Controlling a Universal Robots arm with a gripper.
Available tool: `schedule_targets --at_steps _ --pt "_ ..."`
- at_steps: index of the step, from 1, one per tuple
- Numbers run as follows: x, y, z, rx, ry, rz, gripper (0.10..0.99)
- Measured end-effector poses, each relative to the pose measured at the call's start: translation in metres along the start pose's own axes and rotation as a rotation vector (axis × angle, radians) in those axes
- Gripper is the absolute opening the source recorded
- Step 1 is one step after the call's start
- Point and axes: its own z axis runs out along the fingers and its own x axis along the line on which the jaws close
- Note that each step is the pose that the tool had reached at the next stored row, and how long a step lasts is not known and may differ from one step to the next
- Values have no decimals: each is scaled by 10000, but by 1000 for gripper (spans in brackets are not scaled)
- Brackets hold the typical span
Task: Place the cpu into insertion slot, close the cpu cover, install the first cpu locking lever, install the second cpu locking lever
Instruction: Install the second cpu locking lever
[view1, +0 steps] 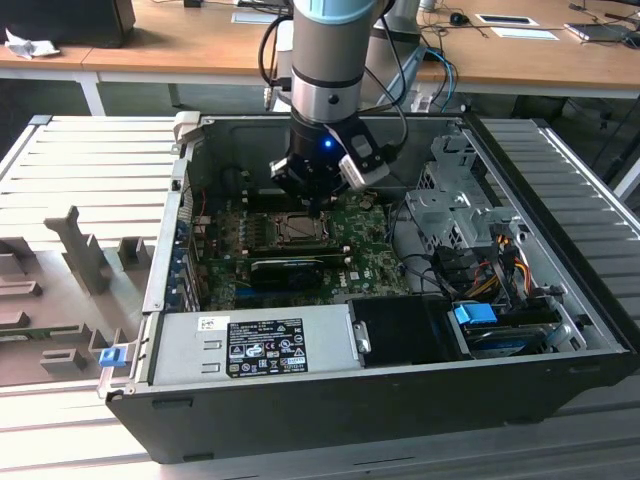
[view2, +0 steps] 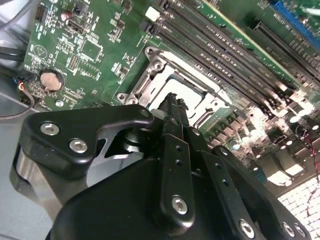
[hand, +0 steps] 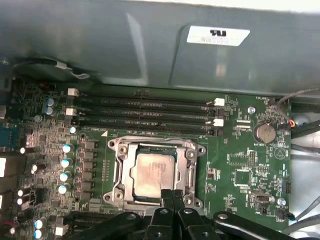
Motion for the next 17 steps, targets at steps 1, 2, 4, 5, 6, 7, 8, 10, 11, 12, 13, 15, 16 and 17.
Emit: schedule_targets --at_steps 1,2,4,5,6,7,8,10,11,12,13,15,16,17 --pt "1 -15 -1 0 -1 0 106" --pt "2 -30 -2 0 0 -1 106" --pt "4 -60 -5 0 0 -1 106" --pt "5 -76 -7 1 0 -1 106" --pt "6 -93 -8 1 1 -1 106" --pt "7 -107 -9 1 0 -1 106" --pt "9 -132 -11 0 -1 -1 106" --pt "12 -166 -14 0 5 1 106" --pt "13 -194 -15 -3 18 2 106" --pt "15 -223 -16 -9 25 2 106" --pt "17 -245 -12 -16 33 3 106" --pt "23 -266 3 -57 41 -6 106" --pt "30 -269 9 -93 42 -27 106" --pt "45 -269 16 -138 42 -65 106"
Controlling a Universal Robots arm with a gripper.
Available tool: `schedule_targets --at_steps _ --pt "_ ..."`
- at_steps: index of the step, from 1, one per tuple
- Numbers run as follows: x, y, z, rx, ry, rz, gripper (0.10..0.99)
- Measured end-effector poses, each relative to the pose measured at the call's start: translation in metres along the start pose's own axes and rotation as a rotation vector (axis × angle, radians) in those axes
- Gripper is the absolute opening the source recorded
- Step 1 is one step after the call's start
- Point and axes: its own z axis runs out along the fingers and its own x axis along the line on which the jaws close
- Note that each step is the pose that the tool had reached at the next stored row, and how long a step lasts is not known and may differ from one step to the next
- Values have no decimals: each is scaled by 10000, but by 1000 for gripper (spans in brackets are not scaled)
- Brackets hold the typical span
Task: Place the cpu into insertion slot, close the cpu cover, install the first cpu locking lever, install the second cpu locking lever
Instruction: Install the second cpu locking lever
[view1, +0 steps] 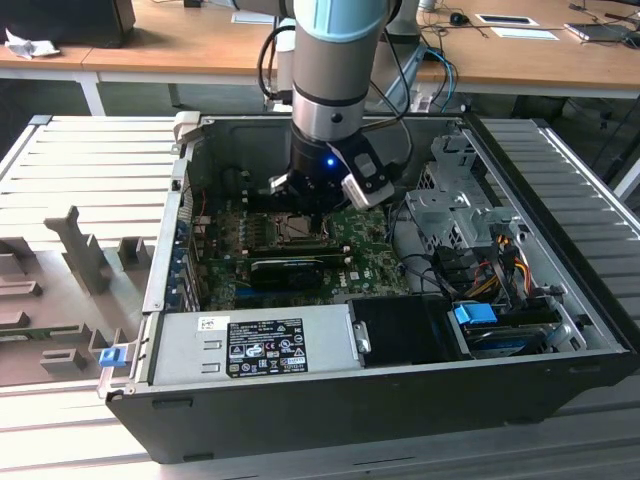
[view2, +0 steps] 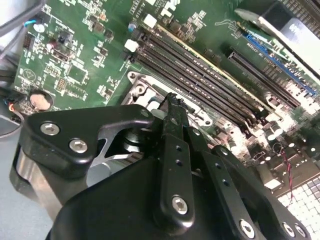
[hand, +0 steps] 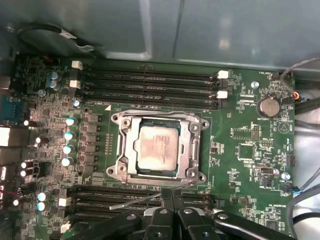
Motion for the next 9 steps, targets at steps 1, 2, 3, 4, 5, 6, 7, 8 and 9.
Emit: schedule_targets --at_steps 1,2,3,4,5,6,7,8,9 --pt "19 2 2 -5 0 -15 106" --pt "33 2 6 -8 2 -33 106" --pt "55 2 13 -9 5 -52 106" --pt "101 2 28 -8 8 -93 106" --pt "125 1 38 -9 12 -119 106" --pt "141 1 47 -10 13 -143 106" --pt "156 0 52 -9 16 -160 106" --pt "184 0 59 -8 19 -179 106" --pt "221 1 66 -9 20 -193 106"
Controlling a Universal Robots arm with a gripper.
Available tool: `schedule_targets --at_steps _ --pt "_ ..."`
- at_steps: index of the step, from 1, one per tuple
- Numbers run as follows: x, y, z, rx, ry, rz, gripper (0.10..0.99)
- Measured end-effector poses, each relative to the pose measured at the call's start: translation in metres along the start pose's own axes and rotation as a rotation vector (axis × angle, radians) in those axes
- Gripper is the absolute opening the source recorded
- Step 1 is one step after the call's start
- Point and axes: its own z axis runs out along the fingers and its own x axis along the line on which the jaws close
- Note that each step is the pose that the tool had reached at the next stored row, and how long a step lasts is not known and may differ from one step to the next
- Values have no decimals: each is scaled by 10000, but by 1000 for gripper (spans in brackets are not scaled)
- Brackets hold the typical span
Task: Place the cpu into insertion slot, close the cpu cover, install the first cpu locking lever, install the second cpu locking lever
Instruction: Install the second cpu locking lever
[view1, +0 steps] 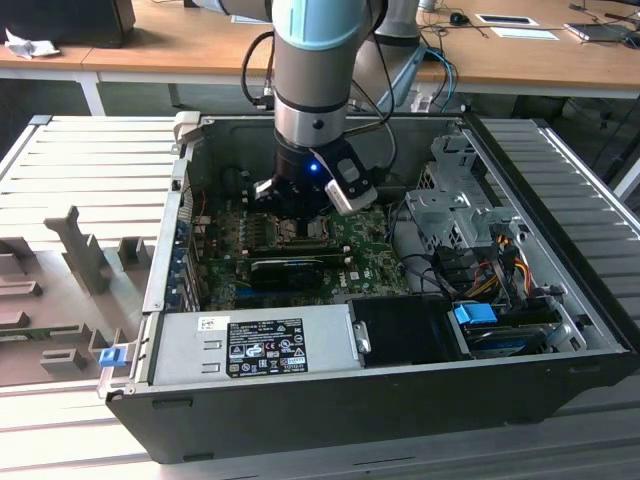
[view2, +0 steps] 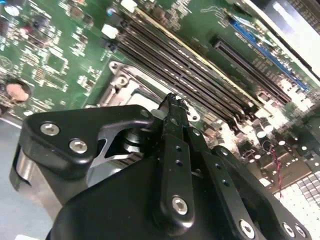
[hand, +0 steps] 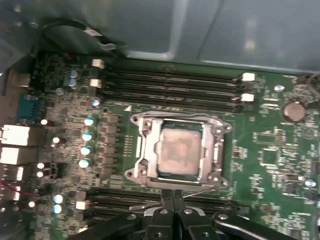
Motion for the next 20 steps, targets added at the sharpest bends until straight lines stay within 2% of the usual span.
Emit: schedule_targets --at_steps 5,6,7,12,13,15,18,19,20 --pt "165 6 29 -3 2 -29 106" --pt "184 3 58 -7 1 -31 106" --pt "184 -2 101 -13 0 -33 106" --pt "185 -11 188 -43 -1 -32 106" --pt "185 -17 189 -92 -4 -36 106" --pt "188 -40 189 -262 -22 -39 106" --pt "207 -90 186 -554 -51 -39 106" --pt "230 -121 184 -723 -67 -41 106" --pt "244 -136 184 -803 -76 -41 106"
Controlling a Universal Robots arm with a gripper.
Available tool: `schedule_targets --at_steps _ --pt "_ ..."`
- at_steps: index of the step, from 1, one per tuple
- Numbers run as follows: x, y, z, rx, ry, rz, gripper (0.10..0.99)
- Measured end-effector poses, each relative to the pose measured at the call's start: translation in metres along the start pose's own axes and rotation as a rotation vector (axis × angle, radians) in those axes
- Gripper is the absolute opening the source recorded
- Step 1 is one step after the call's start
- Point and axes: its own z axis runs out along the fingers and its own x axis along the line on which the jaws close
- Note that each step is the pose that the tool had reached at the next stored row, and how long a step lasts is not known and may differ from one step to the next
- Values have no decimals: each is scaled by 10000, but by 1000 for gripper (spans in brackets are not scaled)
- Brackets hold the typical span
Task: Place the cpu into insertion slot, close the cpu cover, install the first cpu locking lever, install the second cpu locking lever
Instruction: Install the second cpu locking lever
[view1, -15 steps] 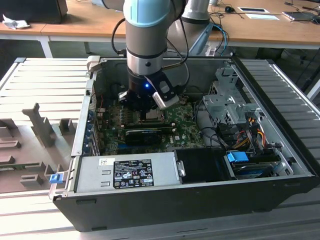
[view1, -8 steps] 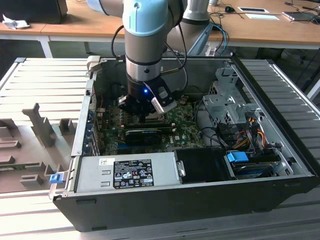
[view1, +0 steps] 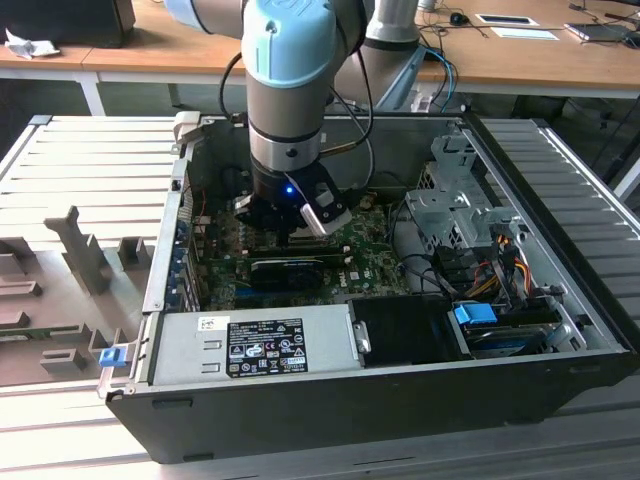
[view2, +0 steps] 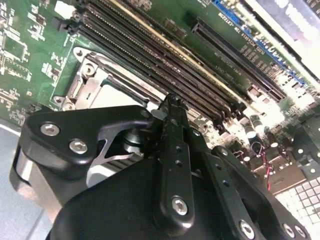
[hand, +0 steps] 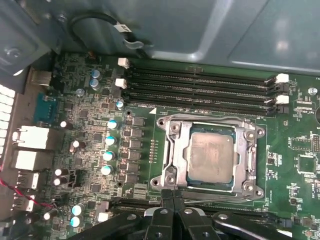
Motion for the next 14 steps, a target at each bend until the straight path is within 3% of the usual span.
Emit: schedule_targets --at_steps 4,8,9,11,14 --pt "39 -42 14 -183 -16 -1 106" --pt "49 -117 20 -477 -46 -2 106" --pt "55 -150 18 -608 -59 -2 106" --pt "76 -178 22 -1007 -97 -2 106" --pt "82 -184 51 -1172 -114 -4 106"
